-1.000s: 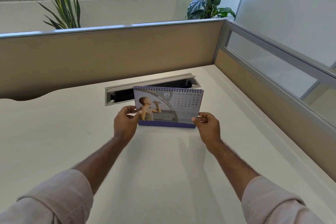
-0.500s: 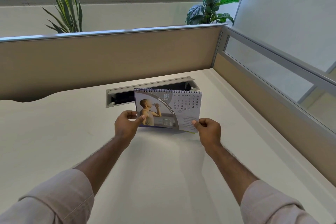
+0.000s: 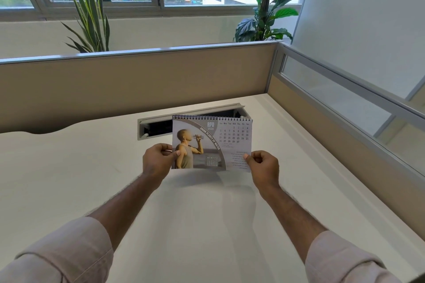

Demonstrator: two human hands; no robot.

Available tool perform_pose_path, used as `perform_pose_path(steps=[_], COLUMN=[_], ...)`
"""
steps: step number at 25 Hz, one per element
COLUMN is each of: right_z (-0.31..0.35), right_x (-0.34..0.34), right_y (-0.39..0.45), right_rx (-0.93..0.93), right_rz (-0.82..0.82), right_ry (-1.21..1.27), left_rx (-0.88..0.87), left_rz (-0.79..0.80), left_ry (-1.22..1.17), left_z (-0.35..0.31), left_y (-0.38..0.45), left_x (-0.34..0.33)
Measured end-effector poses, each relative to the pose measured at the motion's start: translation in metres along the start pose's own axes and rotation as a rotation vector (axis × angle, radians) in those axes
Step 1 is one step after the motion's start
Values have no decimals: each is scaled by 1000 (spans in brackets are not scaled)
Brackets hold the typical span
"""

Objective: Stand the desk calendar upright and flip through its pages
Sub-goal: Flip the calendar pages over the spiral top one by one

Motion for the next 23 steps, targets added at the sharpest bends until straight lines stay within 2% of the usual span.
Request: perform_pose_path(steps=[5, 7, 9, 11, 15, 20, 23], right_z=[4, 13, 25, 39, 72, 118, 129], right_x=[5, 9, 10, 9, 19, 20, 17], right_y=[-9, -12, -14, -19, -18, -7, 5], right_rx=[-26, -20, -21, -13, 47, 125, 129], right_rz=[28, 53, 138, 225, 237, 248, 258], right_ry=[38, 116, 223, 262, 277, 273, 242], left_rx=[-44, -79, -117, -146, -149, -190, -231], left_rz=[-29, 25, 126, 151, 161, 253, 252], left_ry=[18, 3, -89, -221, -418, -433, -387], left_z=[-13, -20, -29, -42, -79, -116, -124], left_y=[-10, -11, -11, -10, -6, 16, 29], left_x=[9, 10, 10, 19, 37, 35, 30])
Point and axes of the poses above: each hand's wrist, its own y-axis towards the middle knuckle, its own x-axis out of the back of the hand, z = x × y, the point moved 9 cm from there along y, towards the middle knuckle, and after that the axes turned 9 degrees about -x, right-handed, at the moved point
